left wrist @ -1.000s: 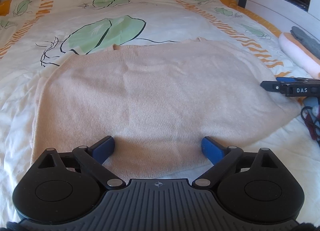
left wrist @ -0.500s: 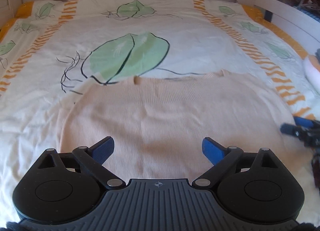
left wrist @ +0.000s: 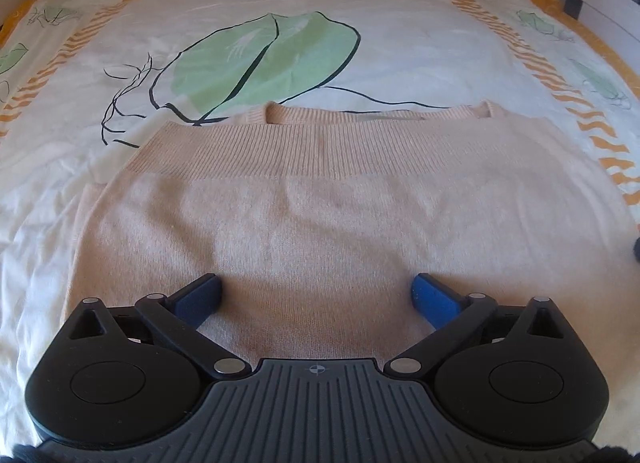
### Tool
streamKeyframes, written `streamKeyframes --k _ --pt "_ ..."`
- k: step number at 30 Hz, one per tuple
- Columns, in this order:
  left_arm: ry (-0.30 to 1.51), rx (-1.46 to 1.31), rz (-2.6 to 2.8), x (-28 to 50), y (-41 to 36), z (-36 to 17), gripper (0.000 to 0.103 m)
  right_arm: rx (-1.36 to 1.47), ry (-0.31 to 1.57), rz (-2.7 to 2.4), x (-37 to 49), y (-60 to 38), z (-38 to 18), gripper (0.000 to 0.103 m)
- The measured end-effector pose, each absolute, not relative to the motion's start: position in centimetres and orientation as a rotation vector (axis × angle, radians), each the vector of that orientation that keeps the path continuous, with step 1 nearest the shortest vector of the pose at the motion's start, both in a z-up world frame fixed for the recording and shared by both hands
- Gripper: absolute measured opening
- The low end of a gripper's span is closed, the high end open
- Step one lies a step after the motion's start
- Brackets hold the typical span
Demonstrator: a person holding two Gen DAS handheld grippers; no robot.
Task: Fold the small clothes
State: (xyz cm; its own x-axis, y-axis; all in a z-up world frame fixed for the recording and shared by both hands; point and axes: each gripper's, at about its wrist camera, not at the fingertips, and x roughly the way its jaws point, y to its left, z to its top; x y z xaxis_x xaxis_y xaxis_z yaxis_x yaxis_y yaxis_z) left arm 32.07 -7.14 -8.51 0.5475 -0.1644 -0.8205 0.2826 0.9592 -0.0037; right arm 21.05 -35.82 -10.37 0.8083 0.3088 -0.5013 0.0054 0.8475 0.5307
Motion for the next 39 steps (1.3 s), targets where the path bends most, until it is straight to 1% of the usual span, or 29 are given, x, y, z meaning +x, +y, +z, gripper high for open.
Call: streamKeyframes --k 4,7,16,19,21,25,31,39 --pt "0.948 0.14 -0.263 32.1 -7.3 -8.6 0.103 0.768 0.602 0.274 21.4 -37.1 -10.9 0.103" --pt "0.937 0.136 -0.265 31.9 -7.2 -8.7 0.103 0.86 0.63 0.334 22.5 -37.2 -11.3 0.103" --pt "0.948 0.13 -0.268 32.1 -7.3 -8.6 0.103 0.861 0.781 0.466 26.6 -35.9 -11.5 0.103" --pt "0.954 0.131 -0.267 32.2 -7.4 -8.6 0.103 0.875 0.764 0.444 26.3 -35.7 -11.5 0.103" --pt "0.958 0.132 -0.267 32.3 -7.5 -8.5 0.103 0.837 0.75 0.449 25.9 -35.3 -11.5 0.103" --pt "0.982 0.118 -0.265 32.8 -7.3 -8.1 0.103 0.762 0.782 0.484 25.9 -35.0 -11.1 0.103" --pt "0.965 0.072 -0.222 35.0 -7.2 -6.8 0.102 0.803 0.792 0.508 26.0 -35.8 -11.3 0.103" --pt "0.999 0.127 -0.171 37.9 -9.2 -8.0 0.103 0.876 0.808 0.51 26.2 -36.5 -11.6 0.103"
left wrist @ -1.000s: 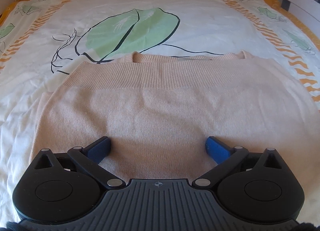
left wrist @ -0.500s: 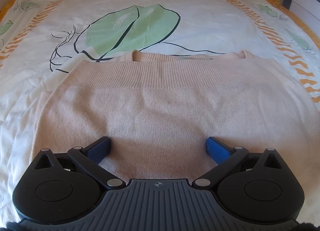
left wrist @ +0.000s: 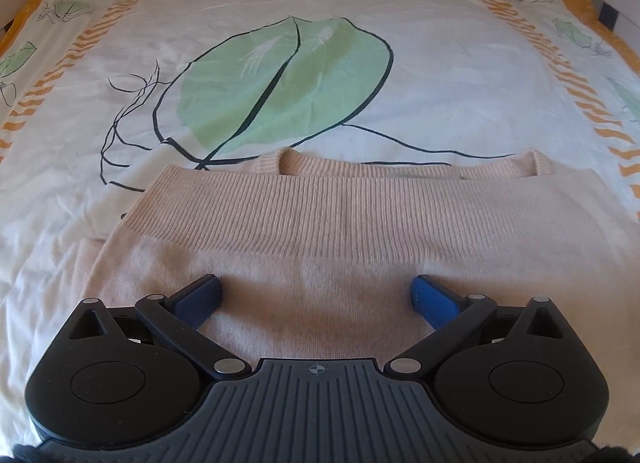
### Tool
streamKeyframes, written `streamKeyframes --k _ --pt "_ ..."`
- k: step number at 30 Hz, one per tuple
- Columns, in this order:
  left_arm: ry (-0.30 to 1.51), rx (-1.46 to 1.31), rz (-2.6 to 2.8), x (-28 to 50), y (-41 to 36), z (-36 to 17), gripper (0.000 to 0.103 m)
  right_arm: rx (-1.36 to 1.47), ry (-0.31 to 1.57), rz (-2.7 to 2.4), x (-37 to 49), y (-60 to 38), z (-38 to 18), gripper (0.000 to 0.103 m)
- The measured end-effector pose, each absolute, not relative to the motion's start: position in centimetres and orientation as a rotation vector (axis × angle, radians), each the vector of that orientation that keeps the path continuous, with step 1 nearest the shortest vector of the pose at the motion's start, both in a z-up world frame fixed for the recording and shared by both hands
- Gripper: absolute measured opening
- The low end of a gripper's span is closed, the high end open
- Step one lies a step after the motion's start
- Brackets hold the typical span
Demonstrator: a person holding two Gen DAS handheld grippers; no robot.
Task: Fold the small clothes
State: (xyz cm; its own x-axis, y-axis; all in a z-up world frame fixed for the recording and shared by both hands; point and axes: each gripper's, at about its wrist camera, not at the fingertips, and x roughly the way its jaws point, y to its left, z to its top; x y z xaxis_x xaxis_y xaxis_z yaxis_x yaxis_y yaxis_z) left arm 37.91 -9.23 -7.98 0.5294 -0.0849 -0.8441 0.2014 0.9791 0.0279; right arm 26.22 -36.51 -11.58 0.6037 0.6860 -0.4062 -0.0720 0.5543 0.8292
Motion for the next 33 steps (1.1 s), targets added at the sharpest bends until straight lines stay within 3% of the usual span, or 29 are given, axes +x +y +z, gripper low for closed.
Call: streamKeyframes --k 20,33 --pt "1.016 0.04 -0.108 40.7 -8.8 -7.5 0.102 0.91 0.851 0.499 26.9 -36.2 -11.5 0.103" --pt "0.936 0.071 -0.302 31.3 -8.5 -5.1 0.102 0.86 0.833 0.544 26.5 -36.1 -11.6 0.103"
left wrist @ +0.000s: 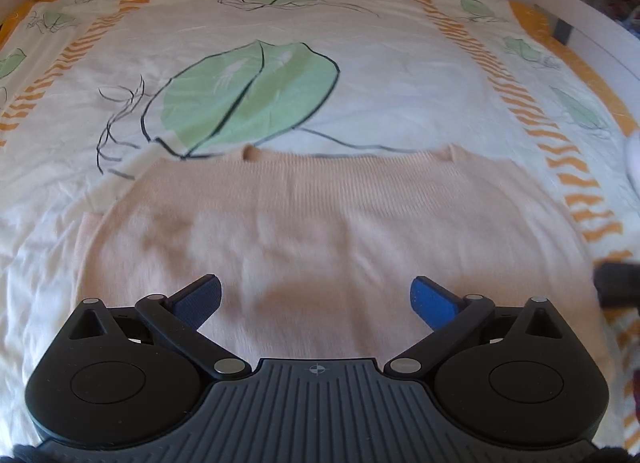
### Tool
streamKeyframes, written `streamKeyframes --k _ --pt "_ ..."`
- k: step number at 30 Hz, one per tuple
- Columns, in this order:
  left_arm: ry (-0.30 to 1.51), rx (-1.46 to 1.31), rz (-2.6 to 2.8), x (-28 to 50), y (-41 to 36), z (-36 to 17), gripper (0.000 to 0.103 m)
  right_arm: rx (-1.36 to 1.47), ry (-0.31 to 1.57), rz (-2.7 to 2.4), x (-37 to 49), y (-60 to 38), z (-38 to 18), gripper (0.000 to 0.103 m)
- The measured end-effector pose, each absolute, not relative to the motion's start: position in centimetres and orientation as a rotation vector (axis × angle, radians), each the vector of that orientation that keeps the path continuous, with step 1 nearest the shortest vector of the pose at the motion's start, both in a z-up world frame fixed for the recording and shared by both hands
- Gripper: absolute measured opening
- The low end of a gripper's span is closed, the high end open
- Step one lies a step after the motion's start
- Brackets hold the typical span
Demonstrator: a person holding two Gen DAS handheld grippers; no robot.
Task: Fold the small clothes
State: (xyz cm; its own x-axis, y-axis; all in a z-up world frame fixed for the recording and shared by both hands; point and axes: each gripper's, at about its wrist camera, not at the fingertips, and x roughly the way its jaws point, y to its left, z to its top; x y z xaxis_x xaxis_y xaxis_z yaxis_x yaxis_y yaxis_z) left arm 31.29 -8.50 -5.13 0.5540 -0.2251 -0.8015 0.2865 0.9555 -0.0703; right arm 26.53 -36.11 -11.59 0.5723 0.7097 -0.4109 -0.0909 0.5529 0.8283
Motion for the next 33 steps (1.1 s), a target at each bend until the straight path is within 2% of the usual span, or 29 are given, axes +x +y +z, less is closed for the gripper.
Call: streamKeyframes --k 8,16,20,26,33 --pt "0.982 0.09 -0.325 28.2 -7.6 -7.6 0.102 0.825 0.801 0.566 26.0 -35.9 -11.6 0.103" --pt "0.919 0.084 -0.368 25.7 -5.7 -7.4 0.102 0.759 0.752 0.568 25.0 -35.3 -11.6 0.102" --pt "0.85 0.079 -0.326 25.2 -2.9 -6.3 0.102 0.705 0.726 0.557 24.5 -34.8 -11.5 0.102" --pt "0.841 -0.004 -0.196 26.2 3.3 -6.2 0.102 0.685 0.742 0.51 24.5 -34.2 -11.1 0.102" --pt "0.826 -0.086 -0.122 26.9 8.7 -6.4 0.102 0.729 0.832 0.453 25.8 -34.0 -10.7 0.103"
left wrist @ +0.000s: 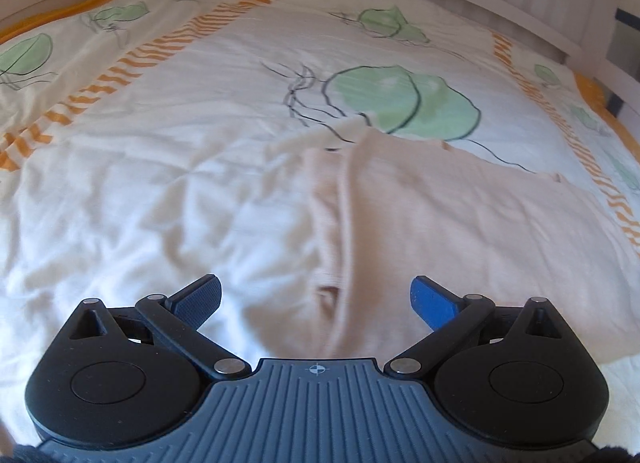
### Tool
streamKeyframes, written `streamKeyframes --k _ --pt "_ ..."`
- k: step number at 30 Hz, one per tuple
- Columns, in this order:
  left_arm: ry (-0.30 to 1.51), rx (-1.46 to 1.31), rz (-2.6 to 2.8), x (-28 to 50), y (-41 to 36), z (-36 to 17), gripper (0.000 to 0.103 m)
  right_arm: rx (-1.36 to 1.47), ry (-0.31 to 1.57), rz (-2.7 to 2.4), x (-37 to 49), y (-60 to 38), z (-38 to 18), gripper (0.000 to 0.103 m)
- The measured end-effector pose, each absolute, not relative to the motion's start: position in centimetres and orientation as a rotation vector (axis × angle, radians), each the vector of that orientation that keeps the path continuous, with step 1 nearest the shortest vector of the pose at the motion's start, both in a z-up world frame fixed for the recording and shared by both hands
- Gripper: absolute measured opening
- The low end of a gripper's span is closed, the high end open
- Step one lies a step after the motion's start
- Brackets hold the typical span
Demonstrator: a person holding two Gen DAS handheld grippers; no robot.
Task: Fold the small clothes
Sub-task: 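Move the right gripper to the folded sweater's edge and close on it, then lift the gripped edge with the right gripper and fold it over the sweater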
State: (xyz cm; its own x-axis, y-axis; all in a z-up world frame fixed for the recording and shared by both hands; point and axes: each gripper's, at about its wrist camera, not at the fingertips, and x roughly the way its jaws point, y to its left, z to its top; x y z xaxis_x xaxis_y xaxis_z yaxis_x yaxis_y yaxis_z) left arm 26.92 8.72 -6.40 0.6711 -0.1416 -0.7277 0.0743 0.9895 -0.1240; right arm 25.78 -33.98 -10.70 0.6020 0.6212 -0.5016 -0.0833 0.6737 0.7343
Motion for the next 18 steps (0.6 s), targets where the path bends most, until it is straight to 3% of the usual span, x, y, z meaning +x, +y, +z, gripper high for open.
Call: streamKeyframes --k 3,5,10,13,18 --pt "0.842 -0.125 -0.11 27.4 10.9 -6.9 0.102 0.759 0.868 0.419 26.3 -33.8 -10.5 0.103" --pt "0.868 -0.169 -0.107 27.8 12.0 -7.5 0.102 0.75 0.893 0.38 26.6 -33.5 -10.3 0.097" --pt "0.853 -0.174 -0.143 28.2 11.8 -8.6 0.102 0.661 0.961 0.235 26.7 -32.6 -9.5 0.045" --pt "0.858 -0.126 -0.157 28.6 11.0 -8.7 0.102 0.706 0.937 0.183 26.2 -33.0 -8.9 0.029" --pt "0.837 -0.145 -0.2 28.5 11.7 -8.9 0.102 0.632 0.89 0.182 26.0 -30.5 -5.7 0.028"
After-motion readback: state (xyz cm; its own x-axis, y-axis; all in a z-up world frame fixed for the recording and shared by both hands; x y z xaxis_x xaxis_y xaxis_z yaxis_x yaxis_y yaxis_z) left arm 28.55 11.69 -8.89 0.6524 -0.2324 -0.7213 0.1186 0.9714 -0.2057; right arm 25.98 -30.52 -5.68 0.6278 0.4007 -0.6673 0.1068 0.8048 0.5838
